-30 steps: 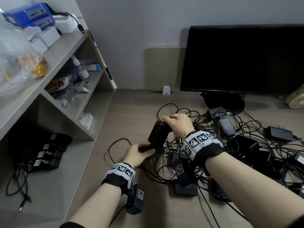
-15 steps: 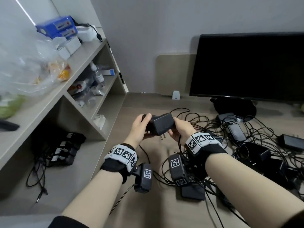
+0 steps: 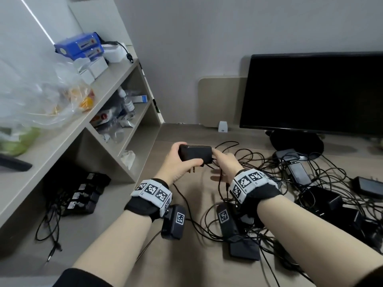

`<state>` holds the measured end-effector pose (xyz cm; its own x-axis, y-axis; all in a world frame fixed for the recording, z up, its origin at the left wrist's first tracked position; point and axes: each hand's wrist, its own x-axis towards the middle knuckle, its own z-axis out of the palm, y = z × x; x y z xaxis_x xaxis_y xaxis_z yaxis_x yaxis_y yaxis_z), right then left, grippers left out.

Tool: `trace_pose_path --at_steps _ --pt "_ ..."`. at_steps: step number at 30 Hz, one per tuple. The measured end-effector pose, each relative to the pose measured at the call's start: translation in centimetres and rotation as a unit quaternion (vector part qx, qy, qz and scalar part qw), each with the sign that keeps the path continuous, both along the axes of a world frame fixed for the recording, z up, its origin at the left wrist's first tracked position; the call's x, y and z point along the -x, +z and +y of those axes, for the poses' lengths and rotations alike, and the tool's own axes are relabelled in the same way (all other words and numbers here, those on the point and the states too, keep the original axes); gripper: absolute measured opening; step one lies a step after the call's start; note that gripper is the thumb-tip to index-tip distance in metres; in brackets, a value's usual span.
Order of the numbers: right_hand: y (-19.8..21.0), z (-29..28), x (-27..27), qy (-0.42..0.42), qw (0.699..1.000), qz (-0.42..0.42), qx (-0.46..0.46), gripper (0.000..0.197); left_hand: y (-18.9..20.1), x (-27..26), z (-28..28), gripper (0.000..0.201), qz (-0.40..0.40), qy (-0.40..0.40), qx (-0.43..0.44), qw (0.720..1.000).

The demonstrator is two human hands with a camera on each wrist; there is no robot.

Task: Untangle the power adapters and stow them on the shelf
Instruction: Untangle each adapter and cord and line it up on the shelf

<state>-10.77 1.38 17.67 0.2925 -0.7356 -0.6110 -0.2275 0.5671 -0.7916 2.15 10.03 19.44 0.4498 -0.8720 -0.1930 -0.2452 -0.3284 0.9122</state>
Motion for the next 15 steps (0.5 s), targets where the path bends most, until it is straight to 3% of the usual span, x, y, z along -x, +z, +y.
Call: trace_pose_path --at_steps 2,6,8,10,12,15 --pt "2.0 0.0 0.3 0.052 0.992 -0.020 0.112 0.039 1.2 -1.2 -0.3 0.083 -0.038 0.001 -0.003 0.999" --pt "5.6 -0.4 0.3 0.202 0.958 -0.132 0.156 0.079 4.6 -3.3 -1.0 0.104 -0.099 -0.017 -0.005 0.995" --pt "6.5 -0.7 -0.3 0.268 0.933 -0.115 0.213 0.093 6.4 -3.3 -1.5 0.111 -0.117 -0.050 -0.001 0.992" --pt "7.3 -0.6 -1.0 0.279 0.924 -0.100 0.243 0.083 7.9 -2.8 -2.0 0.110 -0.141 -0.063 0.013 0.988" --pt "7.6 -0.7 -1.0 0.241 0.930 -0.120 0.251 0.054 8.7 -2.1 -2.3 0.106 -0.140 -0.059 0.045 0.987" --pt "8.3 -1.0 -0.2 0.184 0.941 -0.169 0.229 0.038 8.8 -1.1 -2.6 0.100 -0.068 -0.044 0.105 0.991"
